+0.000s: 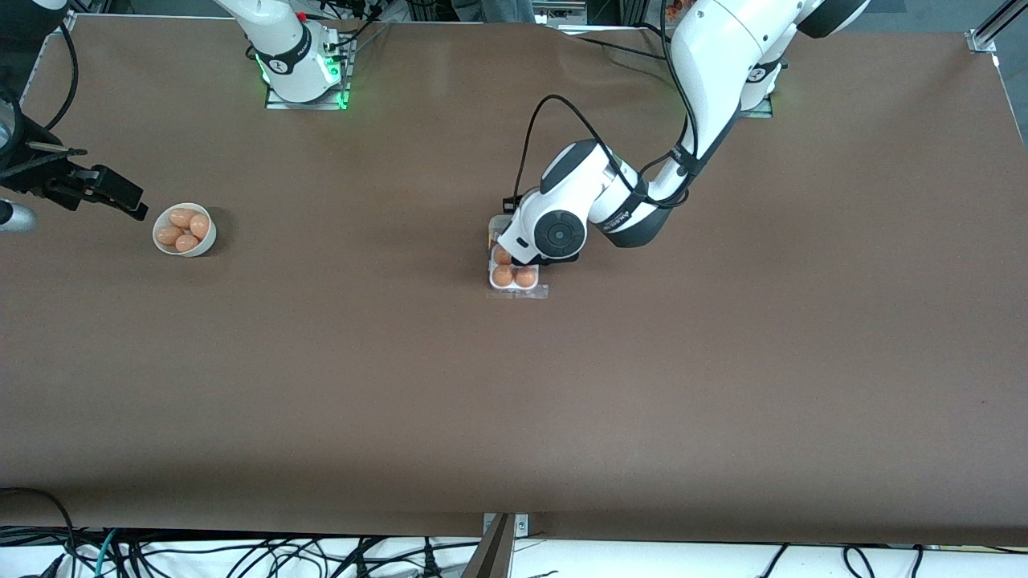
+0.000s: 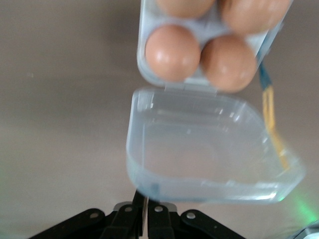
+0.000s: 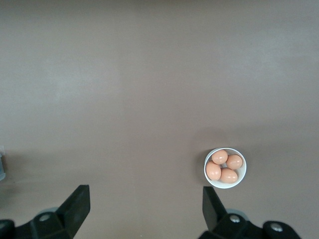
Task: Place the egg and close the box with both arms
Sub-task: 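Push the clear carton lid shut over the eggs with the left gripper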
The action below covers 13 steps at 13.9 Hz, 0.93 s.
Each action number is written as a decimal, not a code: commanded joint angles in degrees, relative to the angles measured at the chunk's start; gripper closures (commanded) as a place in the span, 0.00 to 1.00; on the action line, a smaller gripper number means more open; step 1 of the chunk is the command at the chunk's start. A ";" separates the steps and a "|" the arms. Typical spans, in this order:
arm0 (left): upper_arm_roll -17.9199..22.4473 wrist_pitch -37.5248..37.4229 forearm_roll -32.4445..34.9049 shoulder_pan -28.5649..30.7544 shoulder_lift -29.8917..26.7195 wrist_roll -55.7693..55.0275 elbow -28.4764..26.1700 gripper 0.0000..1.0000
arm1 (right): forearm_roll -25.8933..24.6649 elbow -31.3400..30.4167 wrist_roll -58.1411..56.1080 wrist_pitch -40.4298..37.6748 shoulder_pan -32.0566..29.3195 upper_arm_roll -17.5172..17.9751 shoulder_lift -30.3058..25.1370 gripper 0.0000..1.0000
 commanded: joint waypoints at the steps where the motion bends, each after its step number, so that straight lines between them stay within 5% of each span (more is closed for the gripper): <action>1: 1.34 4.35 -0.36 -0.37 0.15 -2.55 1.41 0.92 | -0.59 1.28 -1.63 -0.59 -0.25 0.16 0.47 0.00; 6: 4.15 1.49 -0.10 0.77 -1.16 -3.53 7.73 0.87 | -0.59 1.28 -1.89 -0.42 -0.34 0.16 0.47 0.00; 7: 5.29 -2.53 0.25 1.21 -1.87 -3.36 8.96 0.77 | -0.59 1.28 -1.89 -0.42 -0.34 0.16 0.47 0.00; 11: 9.34 -20.12 7.45 5.59 -5.12 0.94 21.25 0.12 | -0.59 1.28 -1.89 -0.42 -0.25 0.16 0.47 0.00; 13: 9.69 -20.59 7.46 11.20 -7.66 1.21 23.12 0.00 | -0.59 1.28 -1.89 -0.33 -0.34 0.16 0.47 0.00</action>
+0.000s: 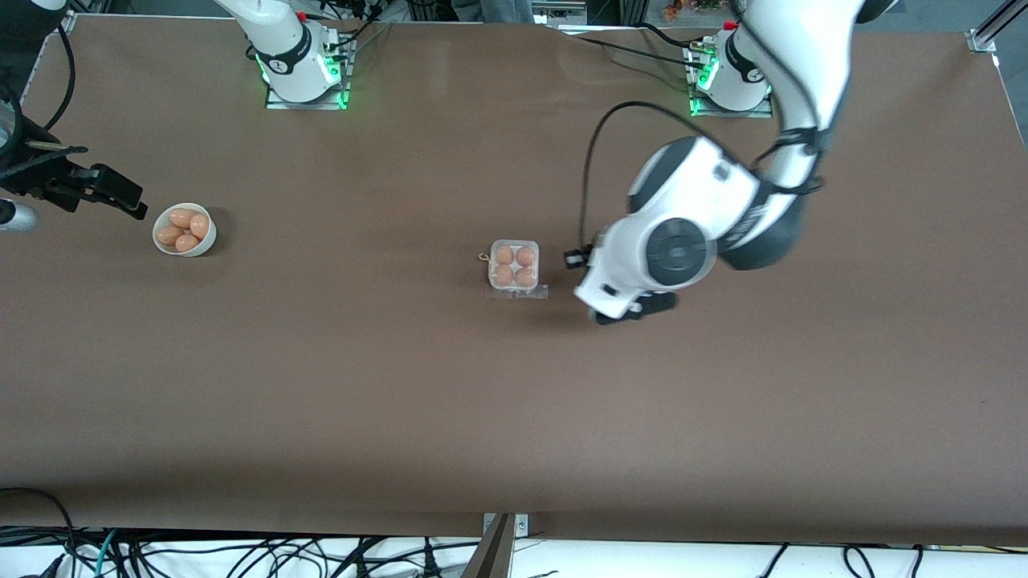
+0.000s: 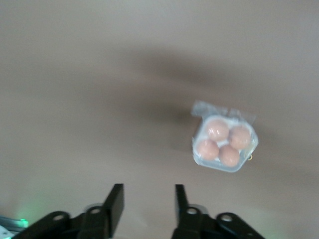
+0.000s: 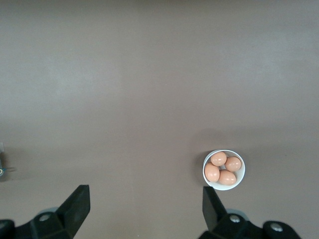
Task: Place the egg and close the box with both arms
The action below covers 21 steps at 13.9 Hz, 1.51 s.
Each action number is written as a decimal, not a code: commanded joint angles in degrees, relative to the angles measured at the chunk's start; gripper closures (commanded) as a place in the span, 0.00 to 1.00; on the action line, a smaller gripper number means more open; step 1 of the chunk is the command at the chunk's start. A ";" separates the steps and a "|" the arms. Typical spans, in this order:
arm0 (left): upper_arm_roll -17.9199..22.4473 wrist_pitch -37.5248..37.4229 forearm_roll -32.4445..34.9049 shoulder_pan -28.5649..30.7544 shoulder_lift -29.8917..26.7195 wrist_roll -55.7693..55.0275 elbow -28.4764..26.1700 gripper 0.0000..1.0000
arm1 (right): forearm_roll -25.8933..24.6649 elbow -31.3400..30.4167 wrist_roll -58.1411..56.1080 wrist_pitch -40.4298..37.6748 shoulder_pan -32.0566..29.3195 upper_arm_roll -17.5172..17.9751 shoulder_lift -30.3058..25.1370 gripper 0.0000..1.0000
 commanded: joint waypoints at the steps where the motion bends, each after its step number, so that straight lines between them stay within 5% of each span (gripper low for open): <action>1: -0.36 -2.21 0.77 7.63 -3.19 2.02 2.20 0.00 | -0.58 1.11 -0.84 -0.42 -0.31 0.18 0.33 0.00; 4: 0.25 -2.12 1.73 14.32 -5.04 5.08 4.21 0.00 | -0.58 1.11 -0.84 -0.33 -0.31 0.18 0.33 0.00; 8: 0.16 -2.21 19.00 16.97 -7.33 14.30 5.01 0.00 | -0.58 1.11 -0.84 -0.33 -0.31 0.18 0.33 0.00; 11: -0.01 -2.04 21.07 21.35 -8.73 24.84 4.58 0.00 | -0.58 1.11 -0.84 -0.33 -0.31 0.18 0.33 0.00; 14: 0.77 -0.29 20.98 21.89 -16.35 34.52 -5.14 0.00 | -0.58 1.11 -0.84 -0.42 -0.31 0.18 0.33 0.00; 18: 7.26 4.20 10.11 20.84 -26.74 35.25 -17.38 0.00 | -0.58 1.11 -0.84 -0.33 -0.31 0.18 0.33 0.00; 21: 8.07 12.00 8.50 19.35 -30.96 34.47 -26.77 0.00 | -0.49 1.11 -0.84 -0.33 -0.31 0.18 0.33 0.00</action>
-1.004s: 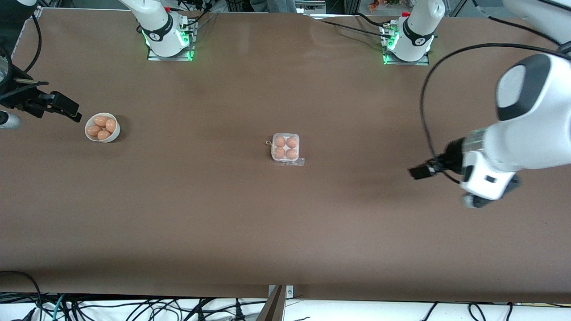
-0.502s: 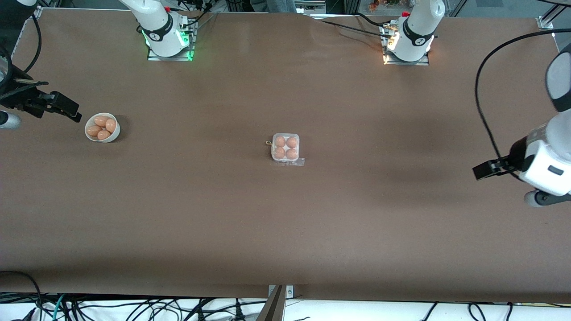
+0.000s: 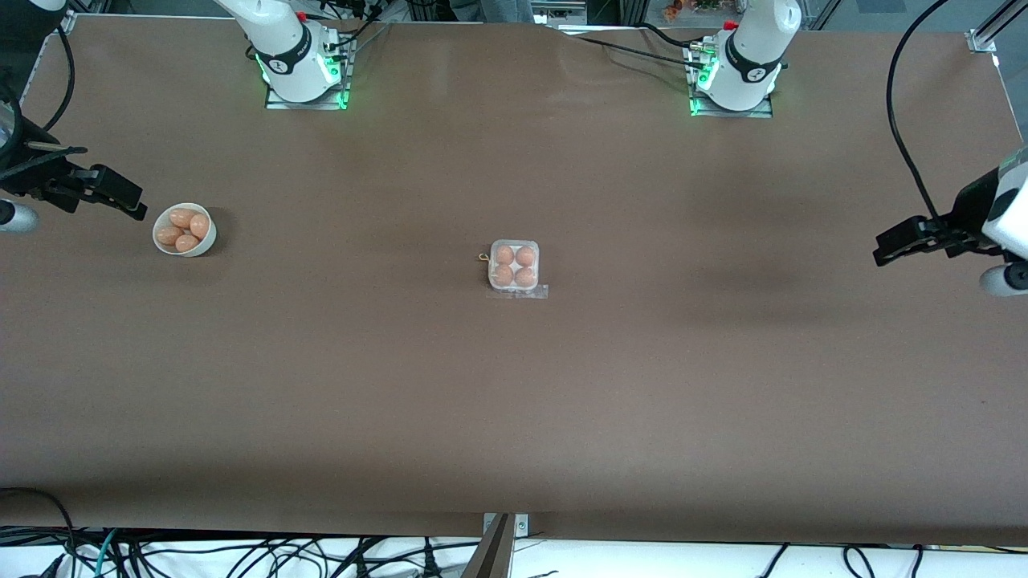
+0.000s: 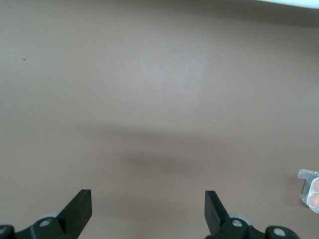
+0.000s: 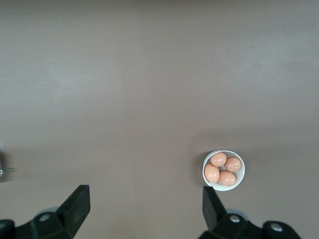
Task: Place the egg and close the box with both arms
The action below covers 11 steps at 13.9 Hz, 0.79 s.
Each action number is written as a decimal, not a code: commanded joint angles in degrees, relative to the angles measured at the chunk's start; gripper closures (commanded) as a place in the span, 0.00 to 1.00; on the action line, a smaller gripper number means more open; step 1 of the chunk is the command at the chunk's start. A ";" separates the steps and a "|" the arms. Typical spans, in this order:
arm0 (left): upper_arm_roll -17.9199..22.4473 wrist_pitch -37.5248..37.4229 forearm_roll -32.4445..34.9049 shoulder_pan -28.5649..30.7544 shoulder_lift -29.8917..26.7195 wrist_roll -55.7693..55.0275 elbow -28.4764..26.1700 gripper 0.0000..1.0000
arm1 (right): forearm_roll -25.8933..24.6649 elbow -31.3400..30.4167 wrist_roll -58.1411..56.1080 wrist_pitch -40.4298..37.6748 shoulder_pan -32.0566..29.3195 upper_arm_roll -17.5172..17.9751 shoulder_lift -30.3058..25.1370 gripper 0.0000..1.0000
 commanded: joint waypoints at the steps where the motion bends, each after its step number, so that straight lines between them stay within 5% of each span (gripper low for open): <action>1: 1.14 7.18 -1.35 -2.89 -5.74 0.22 -11.78 0.00 | -0.49 0.95 -0.68 -0.34 -0.30 0.19 0.21 0.00; 11: 1.49 6.39 -0.74 -3.16 -7.06 1.19 -13.11 0.00 | -0.57 0.95 -0.76 -0.34 -0.30 0.19 0.21 0.00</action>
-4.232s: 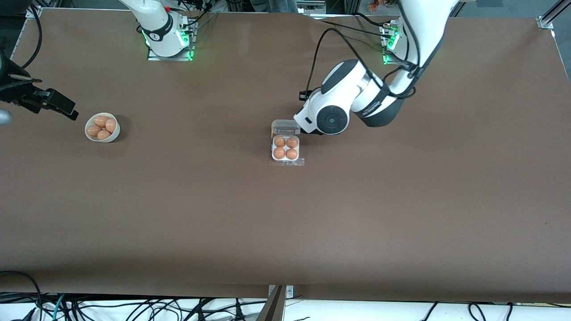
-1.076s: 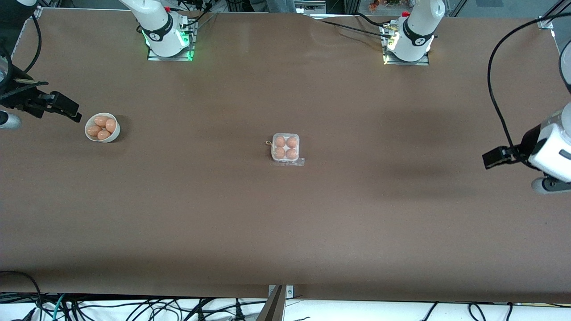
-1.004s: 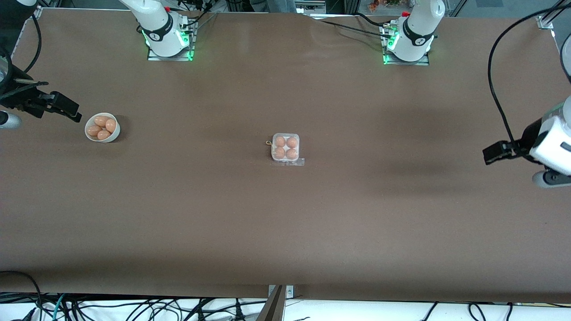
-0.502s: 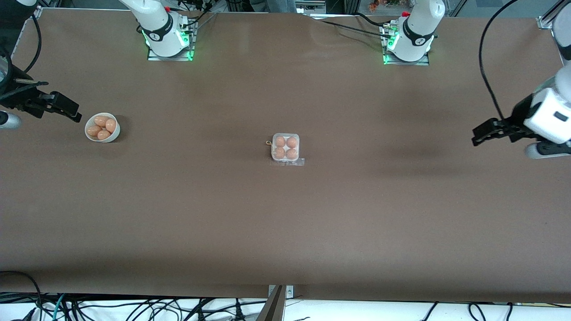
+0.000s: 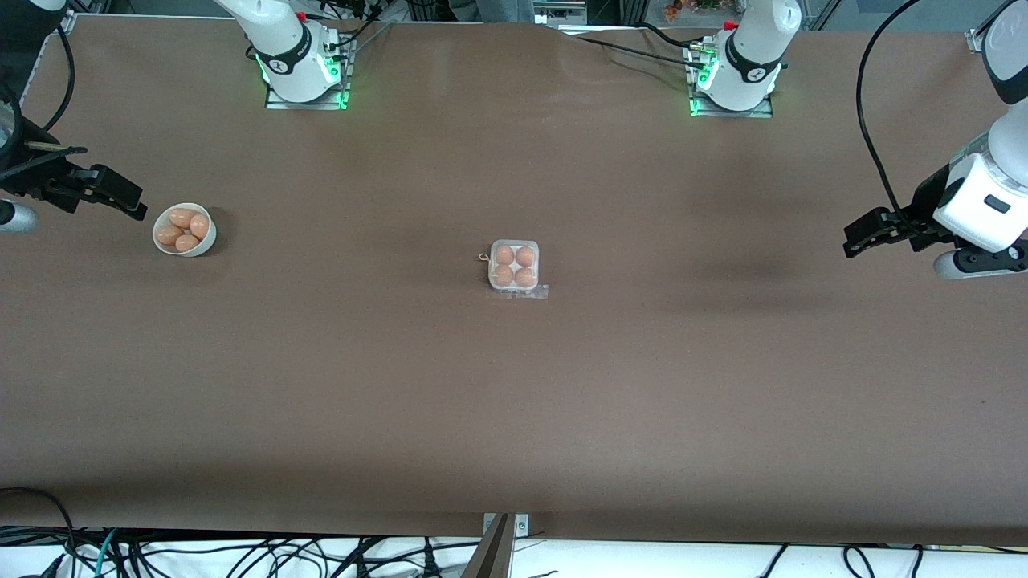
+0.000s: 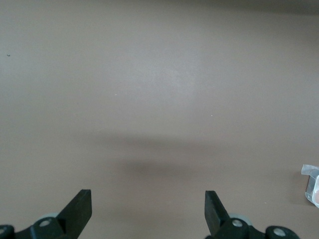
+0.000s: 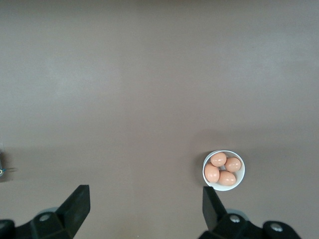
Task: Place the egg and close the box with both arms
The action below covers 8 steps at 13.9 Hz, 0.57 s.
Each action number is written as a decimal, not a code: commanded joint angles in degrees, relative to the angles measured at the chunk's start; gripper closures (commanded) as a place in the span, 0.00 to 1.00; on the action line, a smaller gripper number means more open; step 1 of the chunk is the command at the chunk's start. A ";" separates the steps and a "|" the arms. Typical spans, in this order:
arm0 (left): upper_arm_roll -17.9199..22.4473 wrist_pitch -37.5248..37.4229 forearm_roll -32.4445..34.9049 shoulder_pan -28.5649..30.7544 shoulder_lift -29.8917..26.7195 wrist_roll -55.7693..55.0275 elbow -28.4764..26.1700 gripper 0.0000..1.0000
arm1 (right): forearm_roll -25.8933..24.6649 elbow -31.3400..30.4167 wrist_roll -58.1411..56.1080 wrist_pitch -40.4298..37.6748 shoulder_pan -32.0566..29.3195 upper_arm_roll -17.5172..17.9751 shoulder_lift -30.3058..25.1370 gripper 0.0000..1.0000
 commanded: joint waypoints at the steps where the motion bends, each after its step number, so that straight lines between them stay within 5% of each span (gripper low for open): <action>1: 0.16 0.46 -0.37 -0.40 -2.44 1.20 -3.01 0.00 | -0.57 0.95 -0.76 -0.34 -0.30 0.19 0.21 0.00; 8: 2.71 -1.47 -1.07 -0.49 -4.02 6.39 -3.28 0.00 | -0.57 0.86 -0.67 -0.34 -0.30 0.19 0.21 0.00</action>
